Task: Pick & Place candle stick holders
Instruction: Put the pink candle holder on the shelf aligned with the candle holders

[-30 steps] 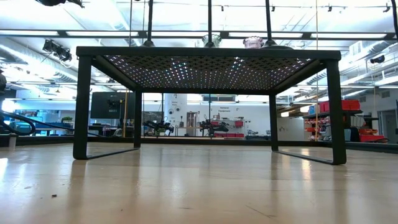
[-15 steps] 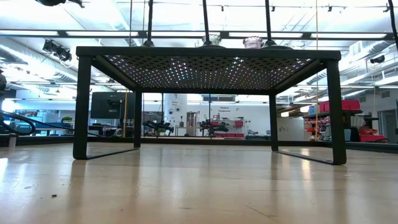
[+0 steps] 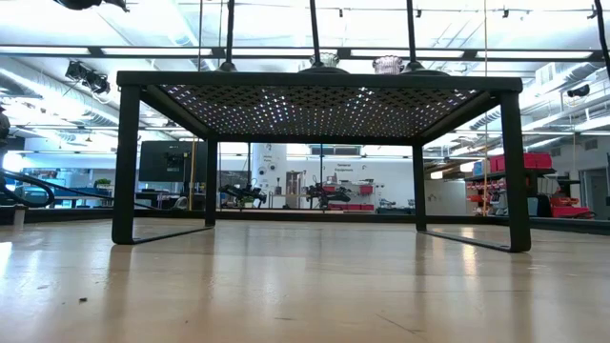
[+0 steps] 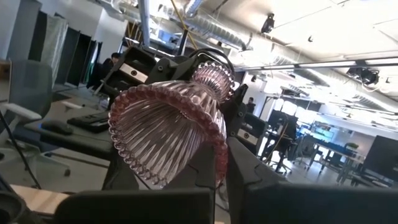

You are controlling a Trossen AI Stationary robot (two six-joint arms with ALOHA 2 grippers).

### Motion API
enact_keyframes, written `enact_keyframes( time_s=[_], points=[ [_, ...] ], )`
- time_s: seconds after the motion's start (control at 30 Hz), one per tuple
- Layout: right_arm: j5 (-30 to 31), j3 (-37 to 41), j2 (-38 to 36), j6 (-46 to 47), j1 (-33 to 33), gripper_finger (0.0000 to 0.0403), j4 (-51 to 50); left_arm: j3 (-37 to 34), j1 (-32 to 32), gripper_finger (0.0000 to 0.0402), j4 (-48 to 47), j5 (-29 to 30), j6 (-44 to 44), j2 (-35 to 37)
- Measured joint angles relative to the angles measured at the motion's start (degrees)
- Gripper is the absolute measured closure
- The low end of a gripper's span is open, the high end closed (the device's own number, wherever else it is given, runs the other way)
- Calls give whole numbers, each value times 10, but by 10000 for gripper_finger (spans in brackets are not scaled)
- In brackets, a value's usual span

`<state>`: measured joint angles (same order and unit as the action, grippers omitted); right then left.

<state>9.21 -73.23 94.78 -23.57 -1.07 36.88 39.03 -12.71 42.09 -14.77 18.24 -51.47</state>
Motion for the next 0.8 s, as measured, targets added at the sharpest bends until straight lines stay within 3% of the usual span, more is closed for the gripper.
enact_keyframes(
  time_s=[0.13,0.8],
  points=[
    [0,0,0,4,1,402,0,0,0,233,0,-3,2,0],
    [2,0,0,6,2,402,-2,0,0,233,0,0,6,0]
  ],
)
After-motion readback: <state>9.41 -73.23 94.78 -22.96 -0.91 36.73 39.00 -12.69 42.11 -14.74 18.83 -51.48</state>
